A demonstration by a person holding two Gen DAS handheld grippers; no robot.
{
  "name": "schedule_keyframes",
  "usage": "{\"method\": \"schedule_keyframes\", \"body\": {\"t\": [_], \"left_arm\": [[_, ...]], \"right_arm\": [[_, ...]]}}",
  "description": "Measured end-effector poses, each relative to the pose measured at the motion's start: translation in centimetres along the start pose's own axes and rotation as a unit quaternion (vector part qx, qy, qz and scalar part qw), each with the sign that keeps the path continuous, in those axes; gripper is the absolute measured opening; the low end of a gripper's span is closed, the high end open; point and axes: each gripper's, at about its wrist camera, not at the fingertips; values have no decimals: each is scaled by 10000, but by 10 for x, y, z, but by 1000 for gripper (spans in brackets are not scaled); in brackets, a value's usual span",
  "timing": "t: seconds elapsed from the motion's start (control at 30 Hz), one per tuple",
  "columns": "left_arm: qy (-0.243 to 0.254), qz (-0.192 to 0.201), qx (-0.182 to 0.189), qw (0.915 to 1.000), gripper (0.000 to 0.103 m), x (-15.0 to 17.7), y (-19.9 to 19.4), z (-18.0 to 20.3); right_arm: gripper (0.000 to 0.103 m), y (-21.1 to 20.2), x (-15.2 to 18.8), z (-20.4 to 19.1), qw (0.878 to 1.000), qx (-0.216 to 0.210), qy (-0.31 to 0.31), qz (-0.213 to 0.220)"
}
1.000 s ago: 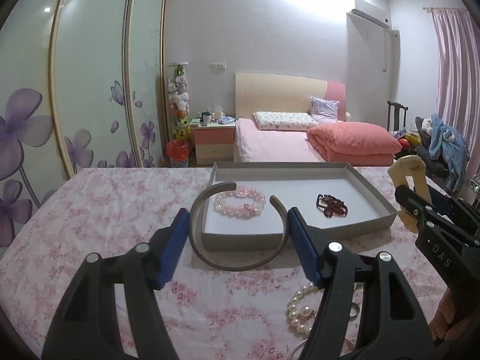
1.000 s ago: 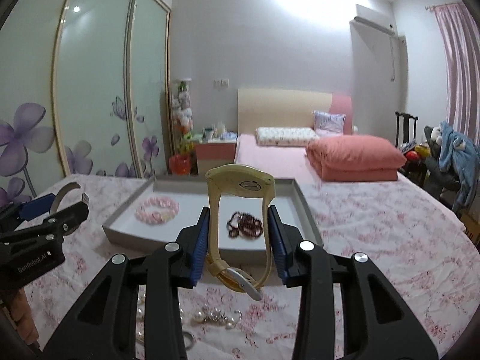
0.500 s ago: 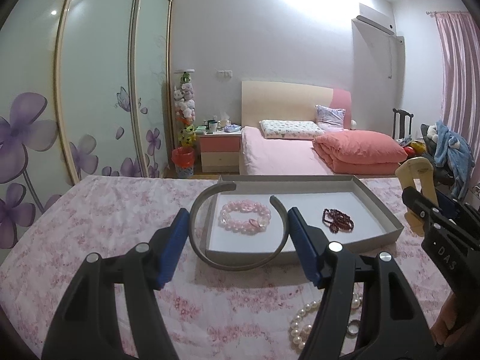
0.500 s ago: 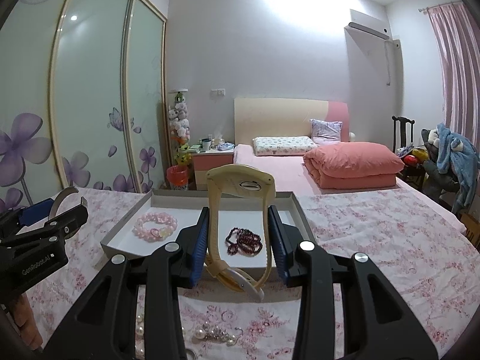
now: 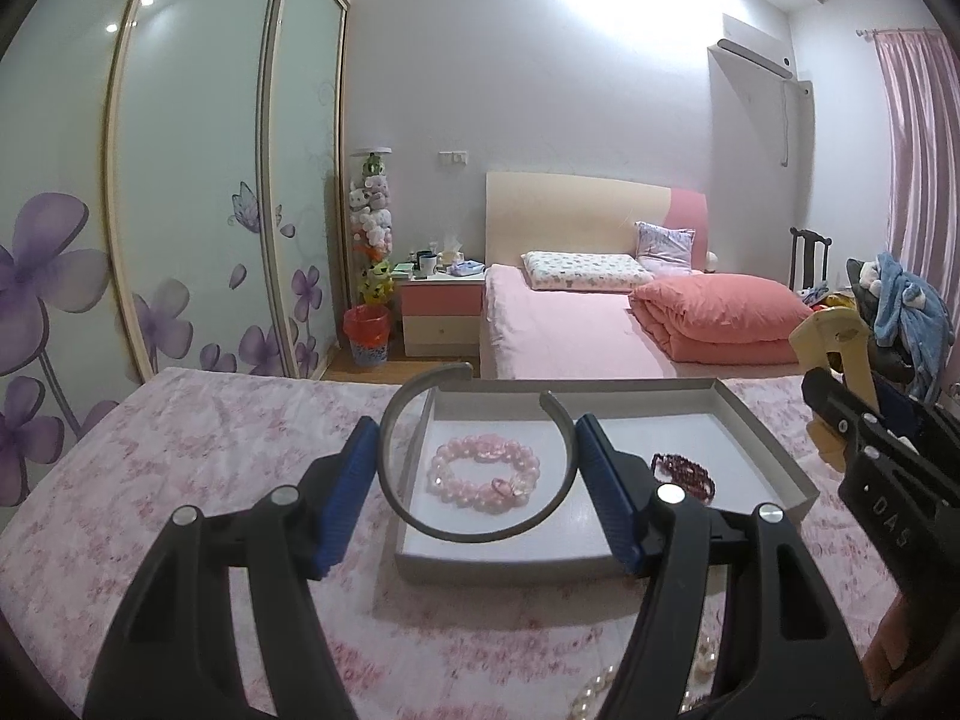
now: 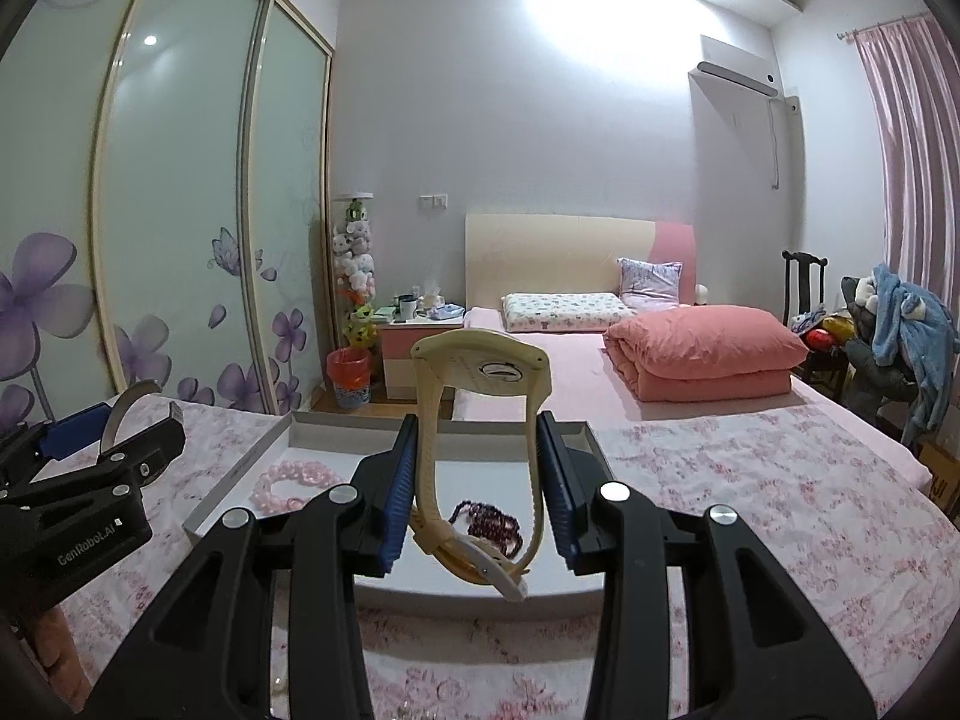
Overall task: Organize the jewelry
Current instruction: 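Carry the cuff and watch into the gray tray and open both grippers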
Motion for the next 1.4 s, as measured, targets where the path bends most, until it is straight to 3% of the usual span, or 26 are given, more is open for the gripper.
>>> {"method": "schedule_keyframes", "body": {"t": [0.3,0.57,0.9,1.13,1.4], "left_arm": [[0,-251,1,9997,65,-11,52,8],[11,-818,101,9966,65,-5,106,17],[-122,-1686,276,9852,65,13,153,14],[-15,-1741,310,9842,70,15,163,16],[-182,-1565,246,9872,73,5,147,4]], "right_arm": [[39,48,-2,6,9996,-1,139,-254],[39,99,10,12,9927,-198,371,-1127],[39,138,30,10,9747,-403,539,-2129],[48,143,33,10,9705,-459,551,-2301],[53,128,21,11,9765,-406,479,-2061]]}}
Point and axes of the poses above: each gripper's, at about its wrist camera, not at the fingertips, and y roughly the way its jaws point, z to its right, x to its underside, and after that the axes turned 3 degrees about -y, right-handed
